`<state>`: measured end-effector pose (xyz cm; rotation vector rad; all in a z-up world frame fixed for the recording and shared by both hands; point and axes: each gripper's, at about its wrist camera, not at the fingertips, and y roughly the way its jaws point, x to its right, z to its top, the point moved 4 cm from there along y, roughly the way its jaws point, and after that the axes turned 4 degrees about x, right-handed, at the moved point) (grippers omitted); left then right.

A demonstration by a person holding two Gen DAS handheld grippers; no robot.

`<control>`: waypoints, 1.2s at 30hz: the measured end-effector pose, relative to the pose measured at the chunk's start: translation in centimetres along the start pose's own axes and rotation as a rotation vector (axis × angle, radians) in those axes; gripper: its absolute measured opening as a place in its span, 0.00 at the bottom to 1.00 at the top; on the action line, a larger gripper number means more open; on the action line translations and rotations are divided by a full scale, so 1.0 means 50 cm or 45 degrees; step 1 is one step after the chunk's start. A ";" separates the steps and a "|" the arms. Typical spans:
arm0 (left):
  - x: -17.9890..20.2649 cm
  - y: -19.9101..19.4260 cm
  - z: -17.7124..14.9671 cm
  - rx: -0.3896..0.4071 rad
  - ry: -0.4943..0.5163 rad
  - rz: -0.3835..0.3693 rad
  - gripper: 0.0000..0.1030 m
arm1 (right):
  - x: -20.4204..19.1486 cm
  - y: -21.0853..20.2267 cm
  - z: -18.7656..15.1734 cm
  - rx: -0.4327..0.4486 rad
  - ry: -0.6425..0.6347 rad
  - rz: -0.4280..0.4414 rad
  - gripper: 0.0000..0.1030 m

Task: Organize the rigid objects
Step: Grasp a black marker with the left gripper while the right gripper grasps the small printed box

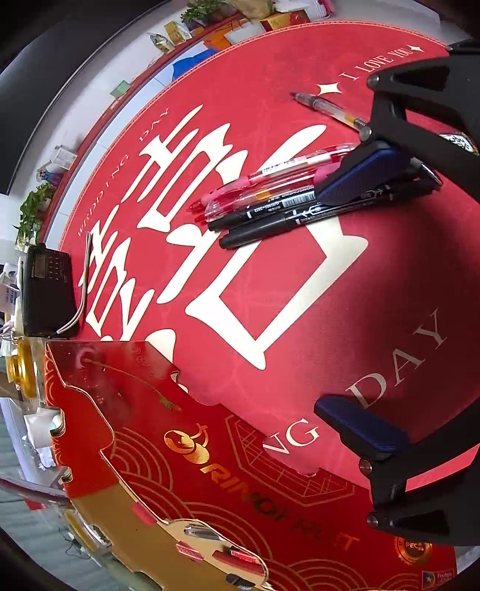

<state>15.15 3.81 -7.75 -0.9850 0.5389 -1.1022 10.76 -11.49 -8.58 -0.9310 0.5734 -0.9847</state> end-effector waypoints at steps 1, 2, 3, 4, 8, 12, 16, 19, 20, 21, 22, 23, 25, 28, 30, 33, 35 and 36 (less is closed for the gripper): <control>-0.001 0.001 0.003 -0.002 -0.003 0.002 1.00 | 0.000 0.000 0.001 -0.001 -0.003 -0.001 0.74; -0.004 0.002 0.005 -0.003 -0.009 0.009 1.00 | -0.001 0.000 0.002 -0.002 -0.008 -0.003 0.74; -0.009 0.003 0.006 -0.001 -0.021 0.015 1.00 | -0.003 0.000 0.003 -0.002 -0.015 -0.007 0.74; -0.016 0.002 0.006 0.000 -0.027 0.021 1.00 | -0.004 0.000 0.003 -0.002 -0.018 -0.008 0.74; -0.016 0.006 0.005 -0.018 -0.014 0.058 1.00 | -0.004 0.001 0.004 -0.003 -0.013 0.000 0.74; -0.024 -0.009 0.002 0.003 -0.121 -0.045 1.00 | -0.001 0.000 0.002 -0.003 -0.007 0.002 0.74; -0.009 -0.003 0.005 -0.005 -0.056 -0.014 1.00 | -0.002 0.001 0.003 -0.004 -0.007 0.003 0.74; 0.003 0.002 0.005 0.000 -0.026 0.013 1.00 | -0.002 0.001 0.003 -0.003 -0.007 0.001 0.74; 0.008 0.004 0.006 -0.002 -0.019 0.015 1.00 | -0.002 0.001 0.003 -0.002 -0.008 0.002 0.74; 0.013 0.006 0.006 -0.006 -0.006 0.022 1.00 | -0.002 0.001 0.003 -0.002 -0.008 0.002 0.75; 0.019 0.011 0.006 -0.009 0.022 0.048 1.00 | -0.002 0.001 0.003 -0.003 -0.008 0.002 0.75; 0.026 0.016 0.004 -0.015 0.057 0.085 1.00 | -0.003 0.002 0.003 -0.003 -0.007 0.001 0.75; 0.029 0.017 0.002 0.004 0.074 0.093 1.00 | -0.003 0.002 0.003 -0.005 -0.008 0.002 0.74; 0.008 0.015 0.005 0.008 0.031 0.117 1.00 | -0.002 0.002 0.002 -0.011 -0.010 0.001 0.75; -0.005 0.014 0.006 0.014 0.015 0.124 1.00 | -0.002 0.003 0.002 -0.012 -0.011 0.002 0.75; -0.005 0.013 0.004 0.014 0.006 0.132 1.00 | -0.005 0.007 0.009 -0.018 -0.021 0.005 0.75; 0.005 0.012 0.001 0.022 0.006 0.134 1.00 | -0.008 0.010 0.013 -0.026 -0.031 0.007 0.75; 0.011 0.013 0.000 0.028 0.010 0.131 1.00 | -0.008 0.011 0.015 -0.035 -0.035 0.009 0.75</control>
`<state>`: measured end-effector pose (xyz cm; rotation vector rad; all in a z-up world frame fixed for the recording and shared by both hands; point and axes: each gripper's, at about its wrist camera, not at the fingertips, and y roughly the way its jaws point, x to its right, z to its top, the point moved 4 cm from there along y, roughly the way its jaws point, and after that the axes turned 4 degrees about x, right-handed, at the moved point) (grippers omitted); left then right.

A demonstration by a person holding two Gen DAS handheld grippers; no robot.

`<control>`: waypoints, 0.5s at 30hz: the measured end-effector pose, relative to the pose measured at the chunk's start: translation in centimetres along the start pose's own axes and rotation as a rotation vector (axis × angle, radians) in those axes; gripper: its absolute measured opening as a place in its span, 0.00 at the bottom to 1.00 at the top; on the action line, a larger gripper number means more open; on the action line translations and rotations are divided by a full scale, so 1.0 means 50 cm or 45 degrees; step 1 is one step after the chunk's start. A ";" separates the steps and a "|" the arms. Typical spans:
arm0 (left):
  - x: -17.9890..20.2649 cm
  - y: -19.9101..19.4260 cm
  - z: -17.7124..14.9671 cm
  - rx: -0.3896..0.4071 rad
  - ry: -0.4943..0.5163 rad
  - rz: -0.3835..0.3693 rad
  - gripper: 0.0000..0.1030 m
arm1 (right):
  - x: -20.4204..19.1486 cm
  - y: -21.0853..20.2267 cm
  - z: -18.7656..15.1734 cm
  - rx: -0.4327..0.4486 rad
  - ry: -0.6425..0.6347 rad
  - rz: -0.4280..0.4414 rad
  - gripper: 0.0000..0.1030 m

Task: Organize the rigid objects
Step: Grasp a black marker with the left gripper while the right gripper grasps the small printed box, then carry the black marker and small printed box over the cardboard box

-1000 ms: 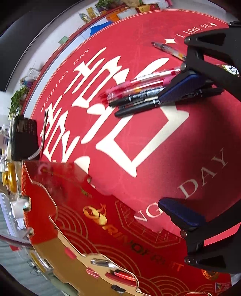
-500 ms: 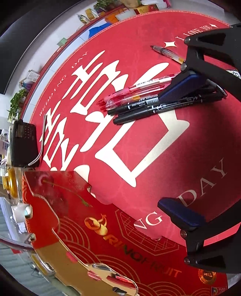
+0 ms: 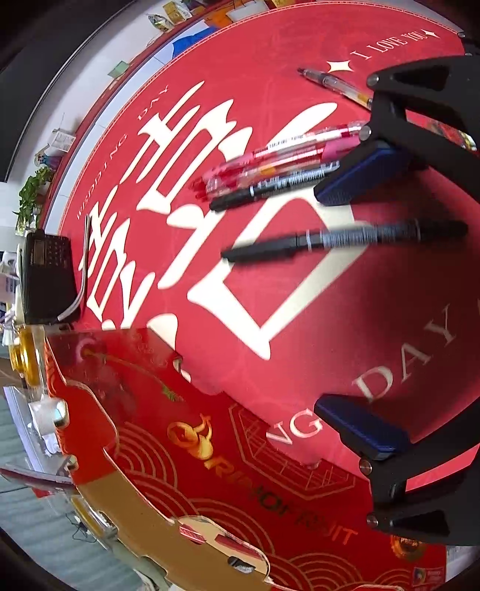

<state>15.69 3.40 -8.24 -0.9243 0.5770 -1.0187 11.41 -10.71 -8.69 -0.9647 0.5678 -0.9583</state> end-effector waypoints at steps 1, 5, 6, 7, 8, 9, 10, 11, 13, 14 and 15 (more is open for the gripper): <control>0.010 0.001 0.000 0.009 0.011 -0.005 1.00 | -0.001 0.001 0.001 -0.007 -0.003 0.001 0.75; 0.028 0.001 0.001 0.052 0.028 -0.013 1.00 | -0.003 0.000 0.001 -0.030 0.002 -0.002 0.72; 0.030 0.000 0.000 0.062 0.026 -0.012 1.00 | -0.005 -0.002 0.001 -0.029 0.000 0.000 0.68; 0.029 0.000 0.000 0.063 0.023 -0.012 1.00 | -0.010 -0.007 0.002 -0.025 -0.013 0.006 0.54; 0.030 0.000 0.001 0.062 0.023 -0.012 1.00 | -0.015 -0.011 0.003 -0.026 -0.029 0.014 0.35; 0.030 0.000 0.001 0.056 0.027 -0.014 1.00 | -0.019 -0.013 0.003 -0.031 -0.037 0.018 0.25; 0.032 0.000 0.003 0.042 0.040 -0.021 0.99 | -0.020 -0.015 0.002 -0.036 -0.029 0.006 0.24; 0.032 0.000 0.004 0.026 0.049 -0.031 0.99 | -0.018 -0.016 0.000 -0.033 -0.016 0.003 0.24; 0.038 -0.001 0.005 0.003 0.081 -0.053 0.94 | -0.010 -0.022 -0.007 -0.019 0.025 -0.003 0.24; 0.042 -0.003 0.006 0.003 0.103 -0.066 0.90 | -0.003 -0.028 -0.011 -0.008 0.047 -0.004 0.24; 0.047 -0.010 0.005 0.006 0.129 -0.082 0.79 | 0.002 -0.035 -0.012 0.005 0.064 -0.005 0.24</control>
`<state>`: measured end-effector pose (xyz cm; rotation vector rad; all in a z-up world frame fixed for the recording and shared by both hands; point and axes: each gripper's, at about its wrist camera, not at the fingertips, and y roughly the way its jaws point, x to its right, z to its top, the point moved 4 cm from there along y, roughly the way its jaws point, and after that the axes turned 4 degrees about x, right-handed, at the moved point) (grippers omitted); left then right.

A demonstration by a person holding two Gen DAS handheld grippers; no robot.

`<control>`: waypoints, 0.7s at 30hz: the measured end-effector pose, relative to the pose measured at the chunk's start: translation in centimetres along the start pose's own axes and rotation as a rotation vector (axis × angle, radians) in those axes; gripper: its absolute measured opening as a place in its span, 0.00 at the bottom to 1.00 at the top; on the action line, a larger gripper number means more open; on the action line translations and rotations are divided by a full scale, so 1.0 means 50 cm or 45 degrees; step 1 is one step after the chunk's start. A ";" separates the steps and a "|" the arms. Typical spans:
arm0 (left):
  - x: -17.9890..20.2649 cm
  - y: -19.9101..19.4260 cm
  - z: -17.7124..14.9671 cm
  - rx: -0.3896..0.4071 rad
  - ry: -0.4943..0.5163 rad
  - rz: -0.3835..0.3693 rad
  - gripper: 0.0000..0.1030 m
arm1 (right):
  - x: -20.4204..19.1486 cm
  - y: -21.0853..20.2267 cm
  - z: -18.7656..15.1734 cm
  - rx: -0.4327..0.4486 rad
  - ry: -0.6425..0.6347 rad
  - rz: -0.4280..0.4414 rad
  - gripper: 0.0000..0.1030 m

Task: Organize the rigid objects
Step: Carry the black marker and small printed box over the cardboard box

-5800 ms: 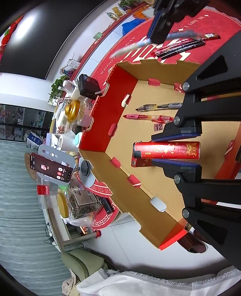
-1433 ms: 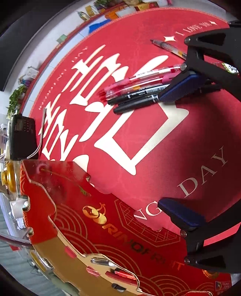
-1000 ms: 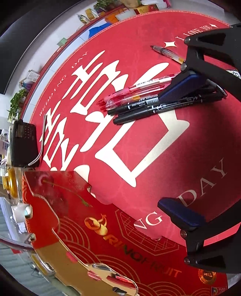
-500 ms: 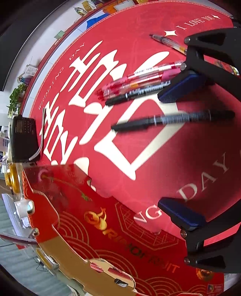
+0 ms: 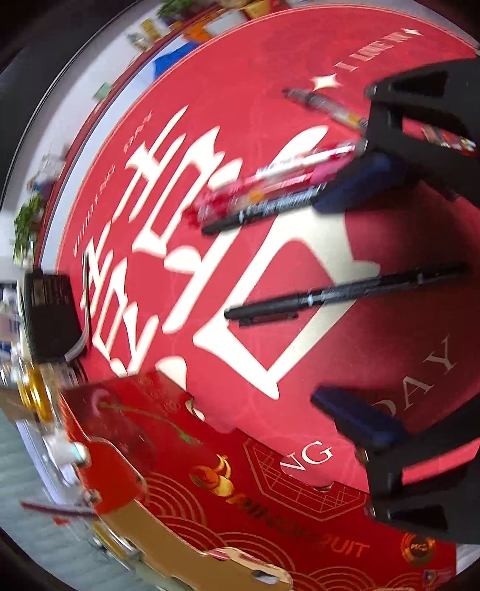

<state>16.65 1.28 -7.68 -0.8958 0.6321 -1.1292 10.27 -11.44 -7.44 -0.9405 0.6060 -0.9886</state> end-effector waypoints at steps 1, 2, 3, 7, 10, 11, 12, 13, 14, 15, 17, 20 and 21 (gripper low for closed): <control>0.008 -0.007 -0.001 0.003 0.032 -0.019 0.63 | 0.006 -0.011 -0.002 0.017 0.017 0.002 0.24; 0.017 -0.015 -0.003 0.006 0.069 -0.042 0.52 | 0.011 -0.024 -0.003 0.034 0.033 0.004 0.24; 0.023 -0.020 -0.006 0.005 0.095 -0.056 0.27 | 0.015 -0.033 -0.003 0.047 0.043 0.004 0.24; 0.023 -0.042 -0.031 -0.038 0.117 -0.165 0.09 | 0.031 -0.074 -0.007 0.111 0.094 0.003 0.24; 0.014 -0.078 -0.058 0.003 0.129 -0.186 0.09 | 0.043 -0.090 -0.012 0.133 0.144 0.004 0.24; 0.012 -0.091 -0.065 0.023 0.138 -0.185 0.09 | 0.046 -0.093 -0.014 0.136 0.161 0.008 0.24; 0.011 -0.105 -0.070 0.042 0.147 -0.190 0.09 | 0.049 -0.097 -0.017 0.136 0.178 0.012 0.24; 0.009 -0.121 -0.077 0.060 0.152 -0.205 0.09 | 0.053 -0.098 -0.019 0.132 0.193 0.020 0.24; 0.008 -0.131 -0.081 0.065 0.154 -0.214 0.09 | 0.054 -0.099 -0.021 0.130 0.200 0.023 0.24; 0.006 -0.140 -0.086 0.067 0.158 -0.223 0.09 | 0.056 -0.100 -0.023 0.129 0.203 0.021 0.24; 0.004 -0.157 -0.096 0.079 0.169 -0.229 0.09 | 0.055 -0.100 -0.025 0.126 0.200 0.017 0.24; 0.005 -0.175 -0.106 0.096 0.182 -0.233 0.09 | 0.052 -0.102 -0.026 0.123 0.204 0.020 0.24; 0.005 -0.181 -0.109 0.099 0.185 -0.236 0.09 | 0.051 -0.104 -0.027 0.124 0.205 0.022 0.24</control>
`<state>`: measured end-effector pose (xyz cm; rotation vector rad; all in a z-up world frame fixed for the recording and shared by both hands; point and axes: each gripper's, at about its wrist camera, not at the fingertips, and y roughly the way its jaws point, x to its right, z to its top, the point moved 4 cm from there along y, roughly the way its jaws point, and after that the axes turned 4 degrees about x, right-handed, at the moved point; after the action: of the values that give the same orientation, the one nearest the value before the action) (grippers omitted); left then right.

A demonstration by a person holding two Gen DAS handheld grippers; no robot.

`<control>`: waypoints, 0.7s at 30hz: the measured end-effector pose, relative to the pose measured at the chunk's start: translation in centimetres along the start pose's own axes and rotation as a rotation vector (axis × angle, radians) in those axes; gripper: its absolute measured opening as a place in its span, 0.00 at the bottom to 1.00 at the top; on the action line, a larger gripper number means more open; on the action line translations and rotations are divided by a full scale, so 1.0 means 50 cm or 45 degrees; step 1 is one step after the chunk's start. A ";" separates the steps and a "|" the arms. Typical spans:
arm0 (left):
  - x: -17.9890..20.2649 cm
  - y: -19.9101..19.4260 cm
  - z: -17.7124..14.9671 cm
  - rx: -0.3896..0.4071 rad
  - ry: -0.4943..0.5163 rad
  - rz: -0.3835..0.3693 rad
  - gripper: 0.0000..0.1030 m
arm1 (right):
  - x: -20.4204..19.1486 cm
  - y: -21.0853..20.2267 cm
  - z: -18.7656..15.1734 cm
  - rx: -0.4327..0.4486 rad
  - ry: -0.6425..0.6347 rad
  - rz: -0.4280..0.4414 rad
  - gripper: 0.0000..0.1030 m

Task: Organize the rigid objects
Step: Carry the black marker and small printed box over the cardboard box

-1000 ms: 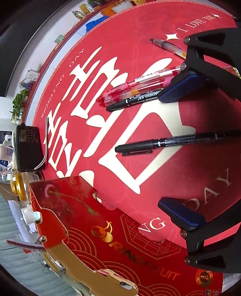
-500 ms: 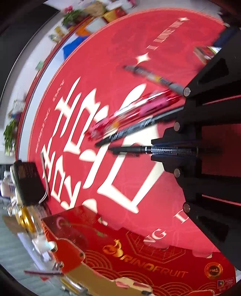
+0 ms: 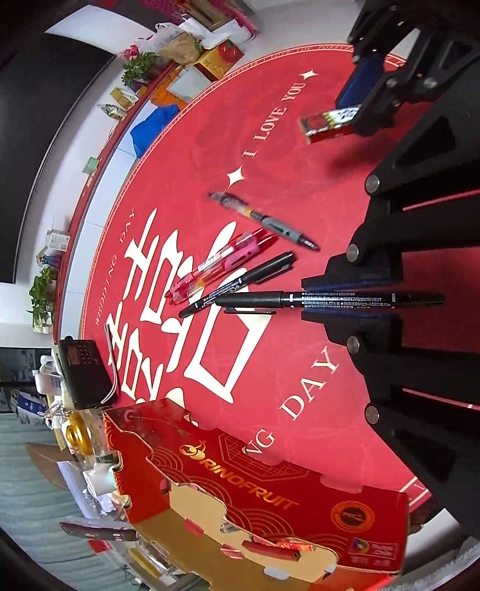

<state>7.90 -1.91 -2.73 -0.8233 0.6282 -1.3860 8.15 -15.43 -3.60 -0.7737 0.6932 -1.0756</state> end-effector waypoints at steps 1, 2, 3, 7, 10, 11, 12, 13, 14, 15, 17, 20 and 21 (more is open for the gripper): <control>0.002 -0.008 -0.003 0.007 0.005 -0.006 0.09 | -0.001 -0.002 0.000 0.002 0.002 0.000 0.24; 0.002 -0.012 -0.003 0.015 0.011 -0.001 0.09 | -0.002 -0.005 0.002 0.005 0.000 0.000 0.24; 0.002 -0.016 -0.002 0.024 0.019 0.007 0.09 | -0.003 -0.006 0.004 0.009 -0.001 -0.002 0.24; -0.002 -0.040 0.002 0.062 0.028 0.011 0.09 | -0.012 -0.018 0.012 0.023 -0.008 0.000 0.24; -0.007 -0.058 0.008 0.091 0.030 0.016 0.09 | -0.023 -0.027 0.022 0.038 -0.025 -0.003 0.24; -0.009 -0.064 0.010 0.100 0.031 0.020 0.09 | -0.027 -0.029 0.026 0.042 -0.032 -0.004 0.24; -0.012 -0.070 0.012 0.109 0.031 0.021 0.09 | -0.032 -0.031 0.031 0.047 -0.038 -0.003 0.24; -0.018 -0.077 0.015 0.120 0.027 0.018 0.09 | -0.036 -0.032 0.034 0.050 -0.039 -0.001 0.24; -0.022 -0.082 0.018 0.128 0.022 0.016 0.09 | -0.042 -0.033 0.037 0.051 -0.042 0.003 0.24; -0.026 -0.089 0.019 0.137 0.017 0.016 0.09 | -0.048 -0.034 0.042 0.052 -0.047 0.006 0.24; -0.038 -0.102 0.023 0.161 0.008 0.024 0.09 | -0.062 -0.037 0.050 0.058 -0.057 0.012 0.24; -0.061 -0.122 0.034 0.193 -0.019 0.027 0.09 | -0.088 -0.043 0.067 0.076 -0.085 0.021 0.24; -0.070 -0.130 0.037 0.207 -0.028 0.032 0.09 | -0.094 -0.045 0.072 0.080 -0.095 0.023 0.24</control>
<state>5.18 1.83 3.30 -0.6975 0.5003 -1.3839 8.42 -10.86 0.80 -0.7485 0.5988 -1.0425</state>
